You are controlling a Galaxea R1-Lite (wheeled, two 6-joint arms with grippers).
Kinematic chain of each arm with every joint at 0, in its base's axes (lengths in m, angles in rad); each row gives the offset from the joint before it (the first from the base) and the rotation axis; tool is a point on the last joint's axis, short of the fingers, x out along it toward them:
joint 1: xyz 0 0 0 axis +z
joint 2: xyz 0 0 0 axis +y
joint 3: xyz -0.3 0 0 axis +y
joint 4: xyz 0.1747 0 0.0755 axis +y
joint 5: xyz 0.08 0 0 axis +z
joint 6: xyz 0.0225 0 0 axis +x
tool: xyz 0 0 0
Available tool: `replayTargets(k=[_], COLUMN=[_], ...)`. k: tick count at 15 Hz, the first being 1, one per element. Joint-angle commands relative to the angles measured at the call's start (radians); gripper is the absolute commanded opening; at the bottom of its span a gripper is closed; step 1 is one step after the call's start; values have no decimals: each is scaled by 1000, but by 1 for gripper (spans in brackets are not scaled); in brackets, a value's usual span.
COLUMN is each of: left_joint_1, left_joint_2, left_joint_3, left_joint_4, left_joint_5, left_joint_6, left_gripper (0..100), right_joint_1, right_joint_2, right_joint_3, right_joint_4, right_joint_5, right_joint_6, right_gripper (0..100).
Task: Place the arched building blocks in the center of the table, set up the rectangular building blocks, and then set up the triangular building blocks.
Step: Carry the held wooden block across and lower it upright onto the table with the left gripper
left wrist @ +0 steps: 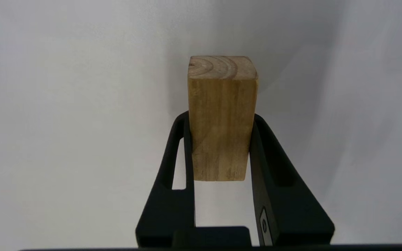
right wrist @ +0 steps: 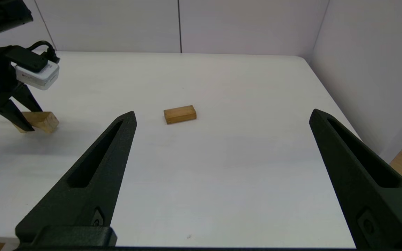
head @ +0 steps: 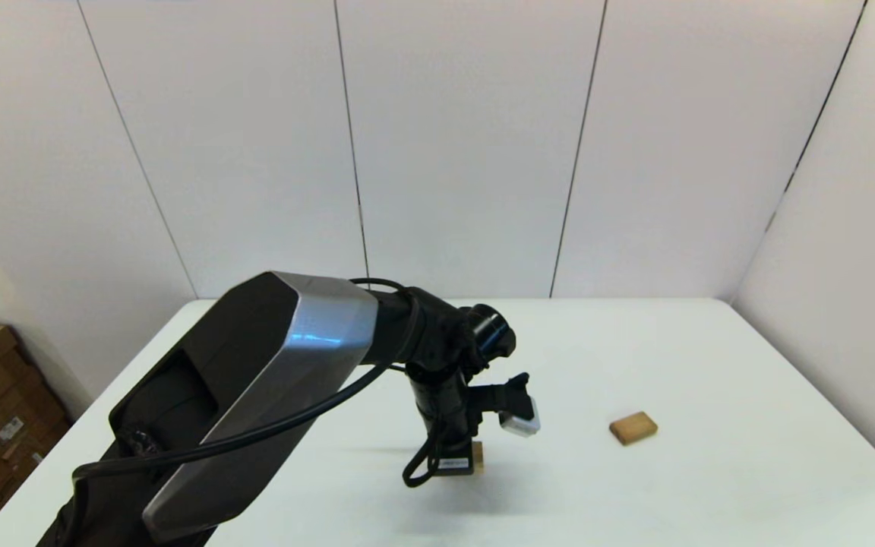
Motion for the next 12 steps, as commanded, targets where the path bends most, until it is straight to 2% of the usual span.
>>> replayTargets(k=[1, 12], left_joint_1=[-6, -15], left_joint_2=[12, 17], left_joint_3=[-15, -26], left_joint_4=[8, 9], left_joint_5=[12, 12], left_joint_6=[7, 11], left_gripper=[0, 0], right_joint_1=[1, 1], right_joint_2=[-2, -2], right_joint_3=[0, 0], right_joint_4=[0, 0], right_joint_5=[0, 0], right_joint_6=[0, 0], right_gripper=[100, 100])
